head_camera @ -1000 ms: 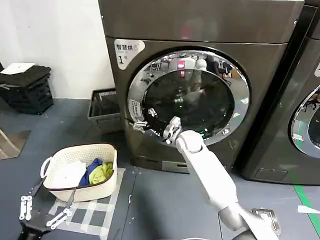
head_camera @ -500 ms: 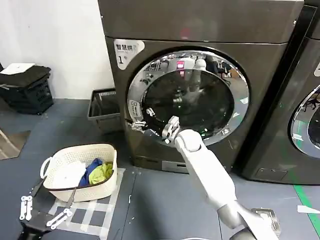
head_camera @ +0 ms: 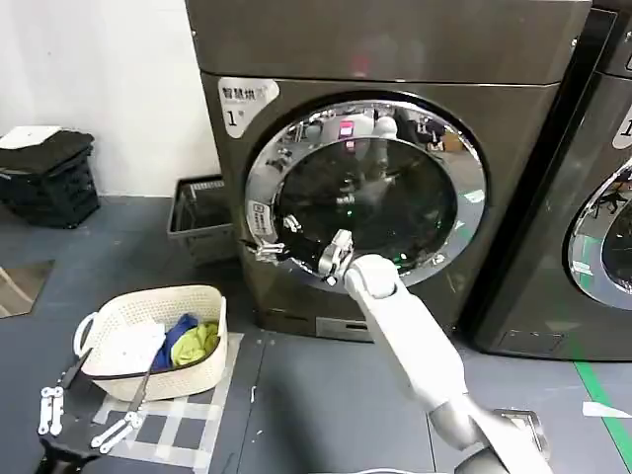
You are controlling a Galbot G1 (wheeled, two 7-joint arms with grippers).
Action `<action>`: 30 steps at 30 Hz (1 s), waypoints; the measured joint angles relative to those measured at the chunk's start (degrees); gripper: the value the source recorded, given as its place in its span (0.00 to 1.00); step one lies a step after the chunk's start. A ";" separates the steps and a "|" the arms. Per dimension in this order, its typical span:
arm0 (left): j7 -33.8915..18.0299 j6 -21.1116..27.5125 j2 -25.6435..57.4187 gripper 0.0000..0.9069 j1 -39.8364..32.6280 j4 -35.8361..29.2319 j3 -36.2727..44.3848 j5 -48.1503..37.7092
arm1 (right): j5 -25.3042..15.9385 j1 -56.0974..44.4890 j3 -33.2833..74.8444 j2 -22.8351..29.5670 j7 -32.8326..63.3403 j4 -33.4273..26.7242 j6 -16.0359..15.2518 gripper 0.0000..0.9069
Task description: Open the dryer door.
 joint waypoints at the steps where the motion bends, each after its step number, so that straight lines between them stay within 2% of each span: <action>1: 0.00 0.03 0.04 1.00 -0.04 0.07 0.00 -0.06 | 0.54 -0.06 -0.14 -0.40 -0.54 0.34 -0.01 1.00; 5: 0.00 0.13 0.22 1.00 -0.28 0.45 0.02 -0.10 | 1.51 -0.22 -0.59 -1.79 -2.53 1.28 0.14 1.00; 16: 0.00 0.19 0.25 1.00 -0.17 0.13 0.18 -0.09 | 3.74 -0.40 -1.18 -4.59 -10.37 1.58 4.38 1.00; 21: 0.00 0.29 0.31 1.00 -0.17 -0.10 0.16 -0.09 | 6.54 -0.44 -1.15 -5.83 -15.31 1.76 5.99 1.00; 30: 0.00 0.70 0.86 1.00 -0.58 0.09 0.43 -0.14 | 11.47 -0.24 -0.38 -7.69 -25.45 0.92 6.21 1.00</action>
